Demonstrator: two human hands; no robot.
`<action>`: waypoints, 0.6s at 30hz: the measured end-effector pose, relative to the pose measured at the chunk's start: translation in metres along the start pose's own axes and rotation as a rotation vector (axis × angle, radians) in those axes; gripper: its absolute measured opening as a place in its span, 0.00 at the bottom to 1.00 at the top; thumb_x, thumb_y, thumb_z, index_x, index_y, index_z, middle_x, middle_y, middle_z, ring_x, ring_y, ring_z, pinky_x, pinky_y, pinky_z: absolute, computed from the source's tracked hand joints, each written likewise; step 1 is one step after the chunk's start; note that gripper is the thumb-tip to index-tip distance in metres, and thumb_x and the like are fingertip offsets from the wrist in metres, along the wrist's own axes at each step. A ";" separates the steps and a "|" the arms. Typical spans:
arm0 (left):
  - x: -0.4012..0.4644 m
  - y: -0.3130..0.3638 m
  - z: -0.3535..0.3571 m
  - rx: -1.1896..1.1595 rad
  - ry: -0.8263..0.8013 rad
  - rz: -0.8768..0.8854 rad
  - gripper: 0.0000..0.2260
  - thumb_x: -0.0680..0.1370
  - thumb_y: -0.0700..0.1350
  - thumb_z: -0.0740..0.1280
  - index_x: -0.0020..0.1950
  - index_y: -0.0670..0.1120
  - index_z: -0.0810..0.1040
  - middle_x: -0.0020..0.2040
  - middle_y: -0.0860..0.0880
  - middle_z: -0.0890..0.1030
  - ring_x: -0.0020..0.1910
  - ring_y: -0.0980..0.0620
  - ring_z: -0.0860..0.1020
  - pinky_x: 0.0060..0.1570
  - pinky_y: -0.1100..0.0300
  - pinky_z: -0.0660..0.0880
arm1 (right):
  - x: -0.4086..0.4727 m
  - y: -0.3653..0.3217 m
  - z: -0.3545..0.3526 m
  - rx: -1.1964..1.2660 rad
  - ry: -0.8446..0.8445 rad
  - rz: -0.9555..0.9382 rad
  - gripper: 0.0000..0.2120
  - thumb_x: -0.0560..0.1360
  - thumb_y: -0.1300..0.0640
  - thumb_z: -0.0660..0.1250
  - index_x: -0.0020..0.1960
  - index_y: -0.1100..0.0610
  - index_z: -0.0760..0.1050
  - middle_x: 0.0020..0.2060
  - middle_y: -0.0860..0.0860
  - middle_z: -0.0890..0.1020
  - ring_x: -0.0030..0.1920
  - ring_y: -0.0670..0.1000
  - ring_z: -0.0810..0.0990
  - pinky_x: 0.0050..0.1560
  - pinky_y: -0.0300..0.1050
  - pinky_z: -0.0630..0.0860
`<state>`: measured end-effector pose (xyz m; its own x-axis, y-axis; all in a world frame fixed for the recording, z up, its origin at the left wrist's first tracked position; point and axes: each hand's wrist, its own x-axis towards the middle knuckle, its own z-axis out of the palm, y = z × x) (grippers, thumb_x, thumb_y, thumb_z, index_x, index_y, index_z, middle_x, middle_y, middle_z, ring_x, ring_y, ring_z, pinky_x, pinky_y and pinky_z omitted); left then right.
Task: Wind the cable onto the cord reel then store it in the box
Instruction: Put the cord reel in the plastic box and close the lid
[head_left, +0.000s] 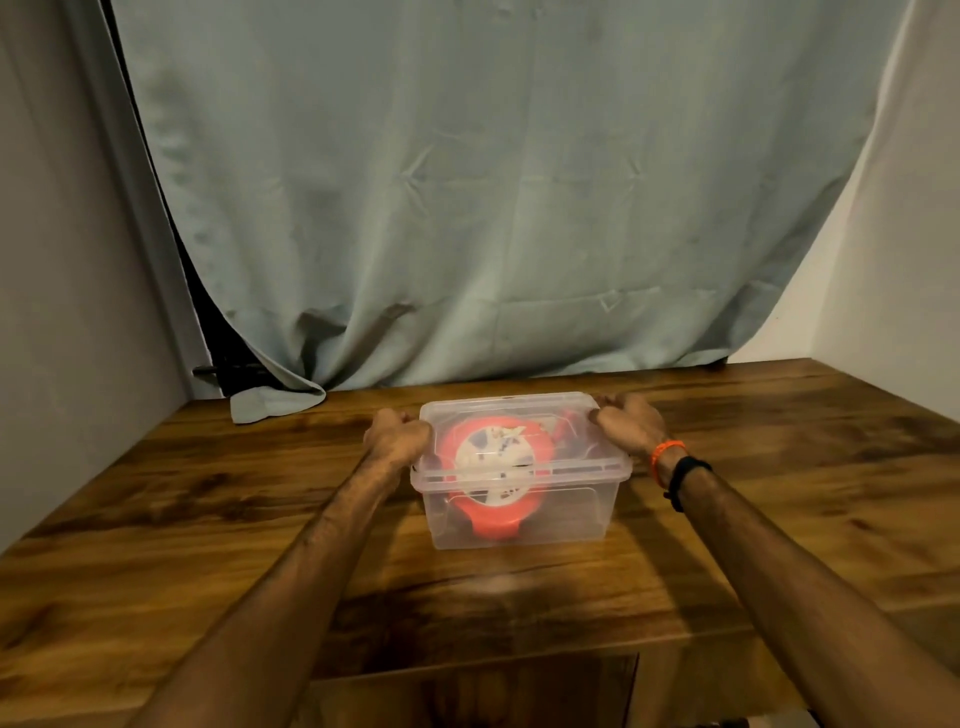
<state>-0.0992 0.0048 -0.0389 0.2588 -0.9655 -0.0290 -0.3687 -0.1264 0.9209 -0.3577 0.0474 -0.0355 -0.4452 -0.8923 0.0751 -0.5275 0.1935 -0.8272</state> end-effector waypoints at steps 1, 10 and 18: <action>-0.001 0.001 0.003 0.002 -0.012 0.010 0.17 0.78 0.42 0.67 0.67 0.42 0.75 0.64 0.42 0.79 0.60 0.43 0.78 0.55 0.51 0.79 | 0.001 -0.001 0.001 -0.001 -0.030 -0.015 0.17 0.76 0.54 0.63 0.64 0.54 0.76 0.64 0.55 0.79 0.62 0.57 0.77 0.63 0.47 0.72; 0.000 -0.007 0.016 -0.112 -0.041 0.056 0.13 0.82 0.43 0.62 0.66 0.43 0.77 0.61 0.43 0.81 0.54 0.43 0.80 0.55 0.51 0.79 | 0.007 0.009 0.007 0.029 -0.118 -0.071 0.20 0.79 0.57 0.60 0.71 0.52 0.70 0.68 0.53 0.75 0.66 0.57 0.74 0.69 0.52 0.70; -0.001 -0.004 0.015 -0.158 -0.071 0.000 0.14 0.83 0.44 0.63 0.68 0.43 0.75 0.63 0.42 0.79 0.49 0.47 0.77 0.44 0.56 0.76 | 0.006 0.013 0.011 0.209 -0.100 -0.035 0.12 0.77 0.56 0.64 0.59 0.52 0.79 0.60 0.52 0.81 0.56 0.54 0.80 0.58 0.47 0.77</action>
<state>-0.1113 0.0028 -0.0487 0.1935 -0.9798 -0.0512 -0.2226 -0.0947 0.9703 -0.3597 0.0398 -0.0513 -0.3503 -0.9348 0.0588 -0.3756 0.0827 -0.9231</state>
